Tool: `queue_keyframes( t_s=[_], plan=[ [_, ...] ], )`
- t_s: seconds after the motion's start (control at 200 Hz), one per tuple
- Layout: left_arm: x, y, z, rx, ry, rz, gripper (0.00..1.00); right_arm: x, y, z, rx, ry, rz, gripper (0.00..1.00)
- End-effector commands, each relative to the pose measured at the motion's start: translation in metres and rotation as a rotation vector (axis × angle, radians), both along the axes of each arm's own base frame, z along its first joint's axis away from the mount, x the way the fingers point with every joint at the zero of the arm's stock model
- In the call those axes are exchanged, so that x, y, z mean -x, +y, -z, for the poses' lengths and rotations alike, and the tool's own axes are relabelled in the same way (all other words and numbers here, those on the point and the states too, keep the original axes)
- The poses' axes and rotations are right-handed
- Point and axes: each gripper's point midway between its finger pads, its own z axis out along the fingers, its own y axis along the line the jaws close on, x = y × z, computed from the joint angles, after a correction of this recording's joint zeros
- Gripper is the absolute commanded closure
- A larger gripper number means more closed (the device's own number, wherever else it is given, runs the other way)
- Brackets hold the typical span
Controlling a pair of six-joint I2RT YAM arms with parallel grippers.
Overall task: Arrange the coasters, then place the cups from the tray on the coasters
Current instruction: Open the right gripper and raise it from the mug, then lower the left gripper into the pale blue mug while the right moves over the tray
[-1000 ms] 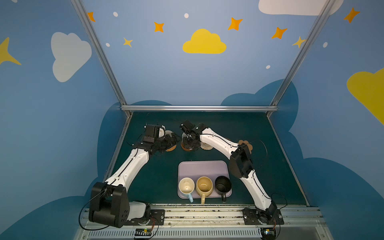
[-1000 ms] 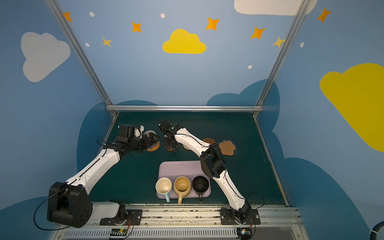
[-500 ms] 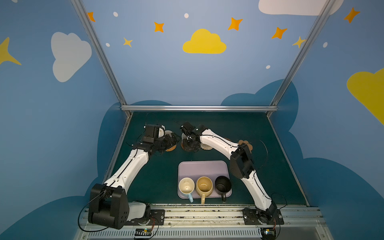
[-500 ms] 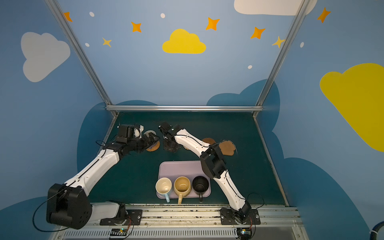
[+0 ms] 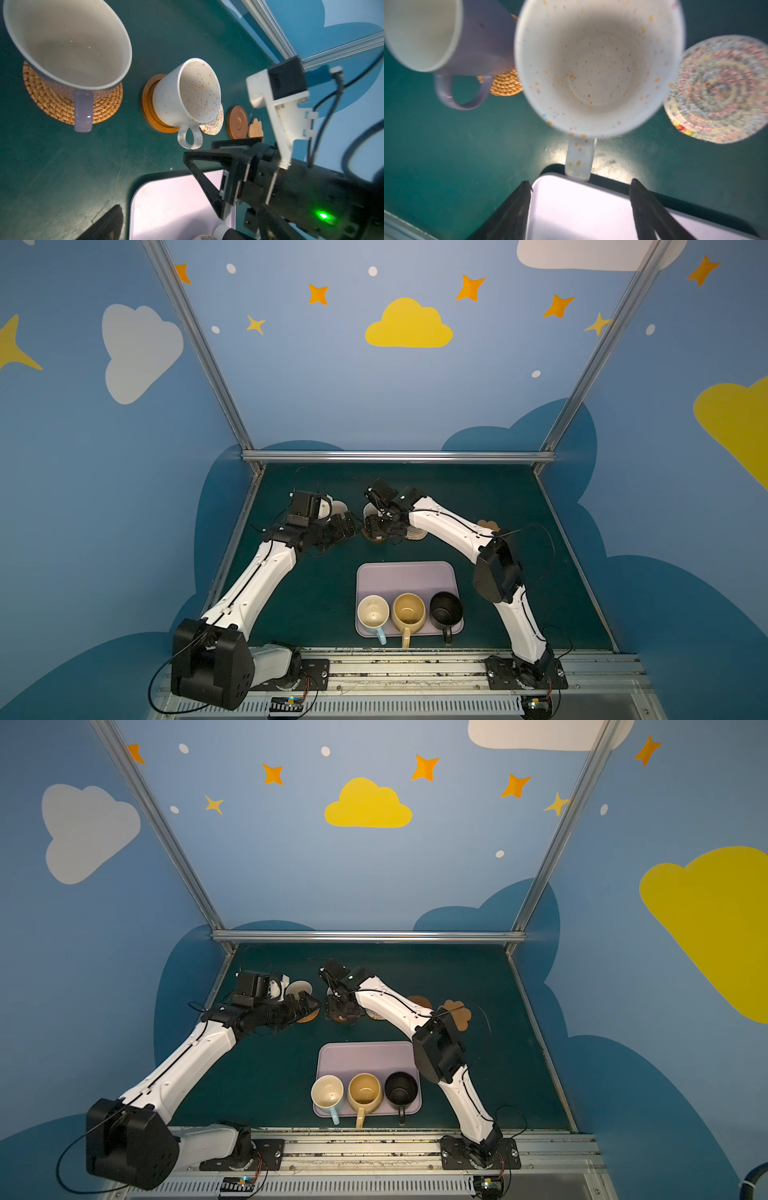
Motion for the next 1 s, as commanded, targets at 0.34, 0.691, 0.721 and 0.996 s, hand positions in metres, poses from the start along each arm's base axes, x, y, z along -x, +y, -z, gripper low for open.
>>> queue_keyframes(
  t_s=[0.34,0.691,0.721,0.996],
  plan=[
    [0.057,-0.034,-0.004,-0.002,0.085,0.165,0.0,0.009,-0.044,-0.071,-0.037,-0.231,0.019,0.24],
    [0.116,-0.038,0.019,-0.206,0.24,0.274,0.0,0.034,-0.083,-0.131,-0.185,-0.519,-0.051,0.24],
    [0.119,-0.038,0.021,-0.208,0.249,0.277,0.0,0.037,-0.083,-0.137,-0.209,-0.549,-0.074,0.23],
    [0.142,-0.049,0.024,-0.194,0.296,0.31,0.0,0.045,-0.123,-0.101,-0.14,-0.489,-0.027,0.05]
  ],
)
